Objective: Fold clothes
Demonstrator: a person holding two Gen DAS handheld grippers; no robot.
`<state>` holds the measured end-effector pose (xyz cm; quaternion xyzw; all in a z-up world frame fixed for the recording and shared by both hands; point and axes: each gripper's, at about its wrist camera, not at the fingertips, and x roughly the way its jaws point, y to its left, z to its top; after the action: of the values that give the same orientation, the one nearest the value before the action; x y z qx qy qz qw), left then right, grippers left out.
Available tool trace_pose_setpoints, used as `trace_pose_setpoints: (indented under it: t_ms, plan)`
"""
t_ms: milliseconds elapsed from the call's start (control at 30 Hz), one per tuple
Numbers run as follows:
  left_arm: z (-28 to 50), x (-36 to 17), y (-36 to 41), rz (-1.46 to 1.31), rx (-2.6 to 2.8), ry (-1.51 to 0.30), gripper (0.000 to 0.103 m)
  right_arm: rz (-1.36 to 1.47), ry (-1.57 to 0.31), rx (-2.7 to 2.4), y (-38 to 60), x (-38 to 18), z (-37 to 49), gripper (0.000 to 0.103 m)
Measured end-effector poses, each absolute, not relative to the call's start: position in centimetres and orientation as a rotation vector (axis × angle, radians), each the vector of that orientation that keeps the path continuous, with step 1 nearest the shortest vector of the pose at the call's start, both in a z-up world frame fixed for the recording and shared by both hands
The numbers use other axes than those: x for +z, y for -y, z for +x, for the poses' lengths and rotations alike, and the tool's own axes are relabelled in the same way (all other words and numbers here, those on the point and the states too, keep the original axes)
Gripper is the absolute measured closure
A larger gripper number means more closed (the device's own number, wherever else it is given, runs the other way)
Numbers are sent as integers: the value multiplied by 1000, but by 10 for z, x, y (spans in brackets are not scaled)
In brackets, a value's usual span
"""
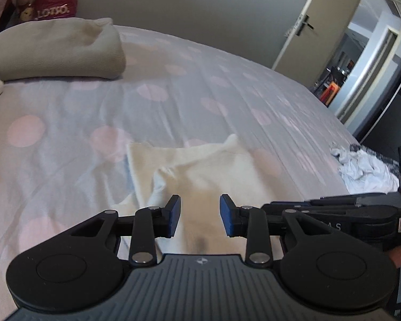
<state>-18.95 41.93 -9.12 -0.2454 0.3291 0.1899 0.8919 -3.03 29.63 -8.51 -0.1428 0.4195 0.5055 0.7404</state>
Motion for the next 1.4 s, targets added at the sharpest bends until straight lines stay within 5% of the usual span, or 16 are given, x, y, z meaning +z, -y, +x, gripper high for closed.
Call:
trace_pose_setpoints:
  t_ms: [200,500,767,1400]
  plan:
    - [-186,-119,-436,-590,483,-784,92,-332,-892,1073,-286,-98,-21,90]
    - [-191,-132,-449,-640,560,-815,92,-326,-907,1068,-266,-123,-10,93]
    - [-206,-87,-410,-611,518,-790,91,-308,-815,1137,-229,-90,-32,88]
    - [-194,-124,-365,-611,577,-1107,92,-444,-906,1120,-194,-124,-64,86]
